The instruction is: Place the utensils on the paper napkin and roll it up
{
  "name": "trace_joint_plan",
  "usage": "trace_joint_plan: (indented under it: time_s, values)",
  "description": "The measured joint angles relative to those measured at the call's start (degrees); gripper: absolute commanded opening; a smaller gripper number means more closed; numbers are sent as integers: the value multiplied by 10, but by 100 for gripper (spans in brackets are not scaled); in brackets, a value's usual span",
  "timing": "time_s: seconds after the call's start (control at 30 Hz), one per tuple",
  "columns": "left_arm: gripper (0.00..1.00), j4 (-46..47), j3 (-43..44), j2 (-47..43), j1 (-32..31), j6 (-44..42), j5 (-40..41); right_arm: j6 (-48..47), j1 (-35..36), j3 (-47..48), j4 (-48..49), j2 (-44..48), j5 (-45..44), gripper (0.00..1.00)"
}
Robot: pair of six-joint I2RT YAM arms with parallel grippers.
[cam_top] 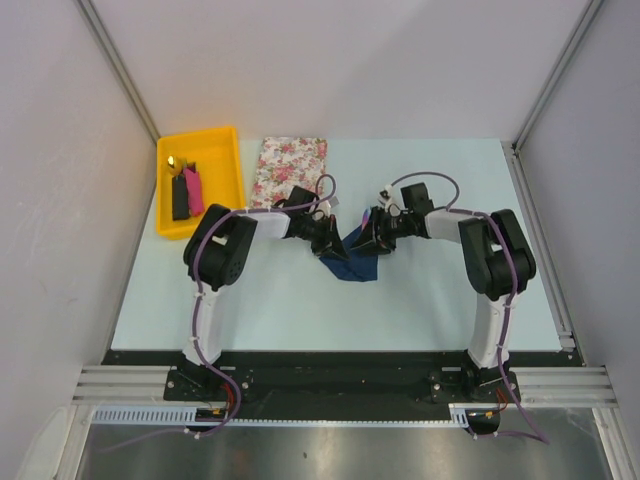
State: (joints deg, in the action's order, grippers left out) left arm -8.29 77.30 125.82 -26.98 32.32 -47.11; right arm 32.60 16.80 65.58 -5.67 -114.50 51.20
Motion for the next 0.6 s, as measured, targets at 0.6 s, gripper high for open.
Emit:
trace_joint_plan:
  time_s: [0.6]
  values:
    - [0,-7,4,0,0,-14,2,-92,37,99,-101,21,-194,0]
